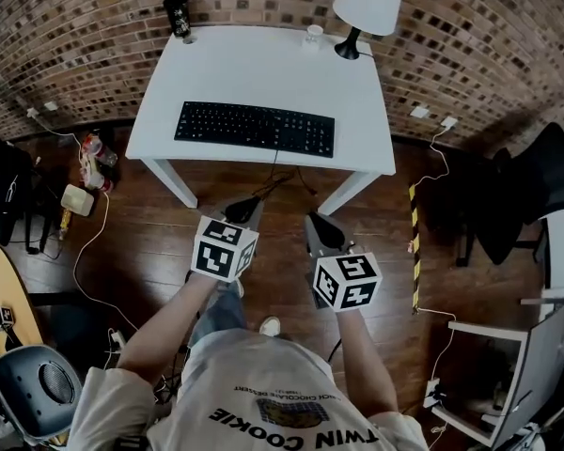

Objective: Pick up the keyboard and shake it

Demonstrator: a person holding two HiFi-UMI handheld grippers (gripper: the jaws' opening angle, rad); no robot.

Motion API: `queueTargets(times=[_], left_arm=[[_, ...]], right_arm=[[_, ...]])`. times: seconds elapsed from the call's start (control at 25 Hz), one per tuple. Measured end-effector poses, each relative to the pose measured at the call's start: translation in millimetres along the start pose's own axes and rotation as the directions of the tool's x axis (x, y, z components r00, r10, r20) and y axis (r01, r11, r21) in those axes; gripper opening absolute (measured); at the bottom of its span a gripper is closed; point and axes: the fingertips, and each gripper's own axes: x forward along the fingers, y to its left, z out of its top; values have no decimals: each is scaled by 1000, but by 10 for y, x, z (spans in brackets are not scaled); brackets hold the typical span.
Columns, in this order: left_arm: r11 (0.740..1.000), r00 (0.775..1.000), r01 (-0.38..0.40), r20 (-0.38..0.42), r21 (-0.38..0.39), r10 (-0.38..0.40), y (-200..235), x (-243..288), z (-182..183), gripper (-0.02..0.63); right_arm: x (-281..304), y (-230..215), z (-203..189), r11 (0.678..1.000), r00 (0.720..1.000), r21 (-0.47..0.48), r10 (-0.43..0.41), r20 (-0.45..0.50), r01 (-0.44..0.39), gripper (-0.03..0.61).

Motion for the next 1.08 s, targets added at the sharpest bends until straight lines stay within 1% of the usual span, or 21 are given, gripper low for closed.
queueTargets(times=[0.08, 0.24, 0.36, 0.48, 0.6, 0.72, 1.08], left_arm=[[1000, 1000, 6, 8, 5, -6, -267, -81, -51, 6], [1000, 1000, 13, 7, -5, -13, -728, -282, -227, 6], [1000, 1000, 10, 12, -8, -10, -944, -442, -299, 6], [1000, 1000, 7, 27, -10, -7, -1083, -604, -320, 6], [1000, 999, -4, 44, -19, 4, -1124, -764, -341, 6], [1000, 999, -5, 43, -24, 6, -1099, -905, -387, 6], [997, 998, -9, 66, -76, 14, -778, -1340, -500, 6]], right_arm=[[-216, 52, -69, 1000, 1000, -4, 8, 10, -8, 2], [-606, 223, -213, 999, 999, 14, 46, 20, -46, 2], [-771, 385, -303, 997, 997, 24, 76, 15, -77, 2], [-887, 532, -361, 996, 996, 22, 88, 18, -89, 2], [-954, 693, -379, 995, 995, 27, 96, 32, -97, 2], [-936, 859, -378, 994, 994, 37, 106, 39, -107, 2], [-801, 1361, -320, 991, 990, 34, 129, 53, -131, 2]])
